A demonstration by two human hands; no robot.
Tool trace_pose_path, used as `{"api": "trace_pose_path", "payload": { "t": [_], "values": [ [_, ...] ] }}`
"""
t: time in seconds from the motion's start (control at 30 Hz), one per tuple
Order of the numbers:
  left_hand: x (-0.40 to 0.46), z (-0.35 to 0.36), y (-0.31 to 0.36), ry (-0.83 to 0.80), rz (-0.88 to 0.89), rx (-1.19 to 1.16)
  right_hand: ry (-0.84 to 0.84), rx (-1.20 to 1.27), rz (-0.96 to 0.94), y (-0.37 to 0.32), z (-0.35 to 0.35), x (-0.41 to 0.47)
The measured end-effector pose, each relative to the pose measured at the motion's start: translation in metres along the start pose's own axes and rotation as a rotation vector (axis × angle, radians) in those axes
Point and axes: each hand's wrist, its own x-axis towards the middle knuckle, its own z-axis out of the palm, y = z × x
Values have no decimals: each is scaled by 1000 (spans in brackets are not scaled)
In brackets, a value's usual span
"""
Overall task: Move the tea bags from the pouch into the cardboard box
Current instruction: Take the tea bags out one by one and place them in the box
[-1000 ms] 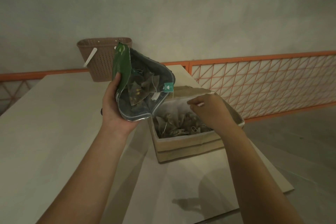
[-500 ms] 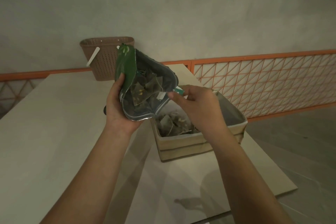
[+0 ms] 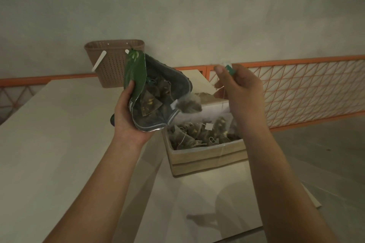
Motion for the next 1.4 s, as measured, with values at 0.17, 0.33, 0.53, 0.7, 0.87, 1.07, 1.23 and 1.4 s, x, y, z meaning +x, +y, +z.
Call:
{"api": "trace_pose_path", "payload": {
  "t": [0.17,0.33,0.53,0.7,0.87,1.07,1.23,1.4],
  "values": [
    [1,-1,0,8,10,-12,5,27,96,13,-8,2],
    [0,1,-1,21,13,-9,-73,-28,181,33,-11,3],
    [0,4,-2,29,-6,-13,-305,-398,173,54,-17,5],
    [-1,7,-3,22,-11,-18,-375,-720,5,64,-14,4],
    [-2,7,-3,27,-10,-13,-877,-884,309,60,-14,-1],
    [-3,8,-1,31,12,-8,-500,-866,108,50,-8,-1],
    [-3,8,0,31,9,-21,-146,-287,-196,9,23,-39],
    [-5,8,-3,67,29,3,-225,-501,-482,4,61,-45]
  ]
}}
